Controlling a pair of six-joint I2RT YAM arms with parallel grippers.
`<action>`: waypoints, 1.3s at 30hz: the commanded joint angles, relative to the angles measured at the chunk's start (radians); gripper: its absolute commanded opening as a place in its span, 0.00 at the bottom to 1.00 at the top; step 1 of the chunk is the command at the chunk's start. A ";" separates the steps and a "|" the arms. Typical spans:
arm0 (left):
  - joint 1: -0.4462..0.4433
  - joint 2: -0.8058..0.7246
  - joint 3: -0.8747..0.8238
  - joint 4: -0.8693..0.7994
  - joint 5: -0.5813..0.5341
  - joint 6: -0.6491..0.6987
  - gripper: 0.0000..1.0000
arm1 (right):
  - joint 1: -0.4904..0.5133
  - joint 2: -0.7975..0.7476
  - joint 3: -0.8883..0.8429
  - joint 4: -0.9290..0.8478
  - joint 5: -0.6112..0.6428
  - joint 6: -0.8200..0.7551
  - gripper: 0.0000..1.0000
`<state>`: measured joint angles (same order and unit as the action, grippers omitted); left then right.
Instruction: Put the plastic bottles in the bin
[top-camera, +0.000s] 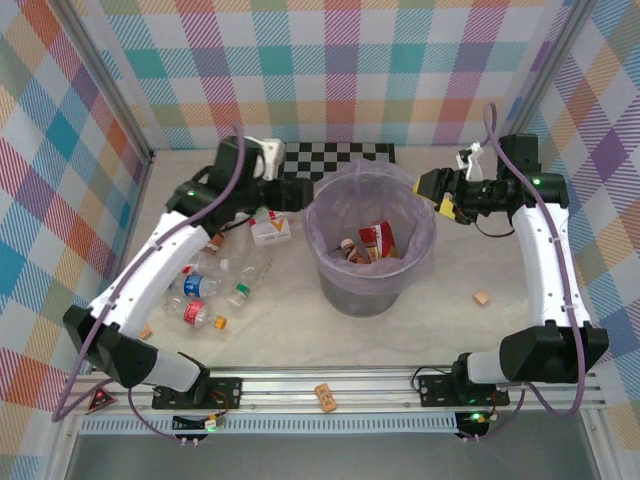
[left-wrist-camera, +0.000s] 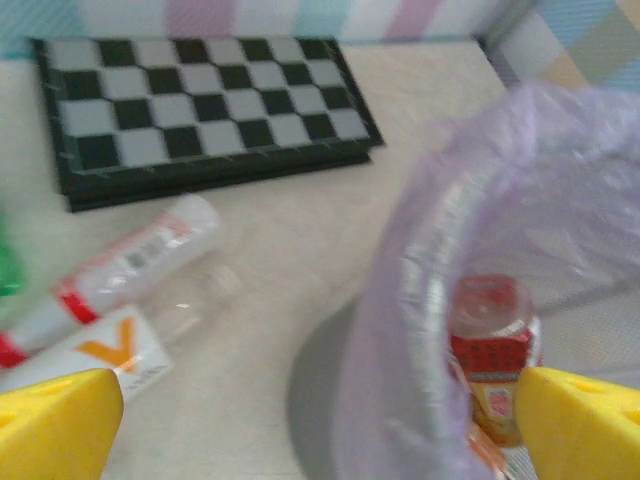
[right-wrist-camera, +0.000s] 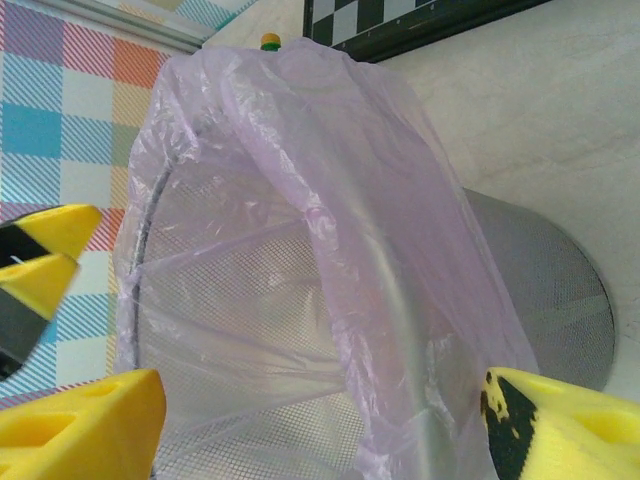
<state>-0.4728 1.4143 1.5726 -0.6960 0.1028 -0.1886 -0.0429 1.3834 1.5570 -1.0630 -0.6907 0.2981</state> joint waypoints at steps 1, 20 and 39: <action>0.121 -0.031 0.017 -0.095 -0.014 0.038 1.00 | 0.001 0.010 0.031 0.014 -0.041 -0.034 0.82; 0.375 0.696 0.323 0.018 -0.043 -0.052 0.86 | 0.043 -0.062 -0.057 -0.009 -0.041 -0.065 0.80; 0.375 0.936 0.493 -0.038 -0.067 -0.085 0.66 | 0.044 -0.094 -0.081 0.029 -0.050 -0.057 0.78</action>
<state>-0.1013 2.3360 2.0392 -0.7082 0.0349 -0.2607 -0.0059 1.3163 1.4586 -1.0508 -0.7116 0.2470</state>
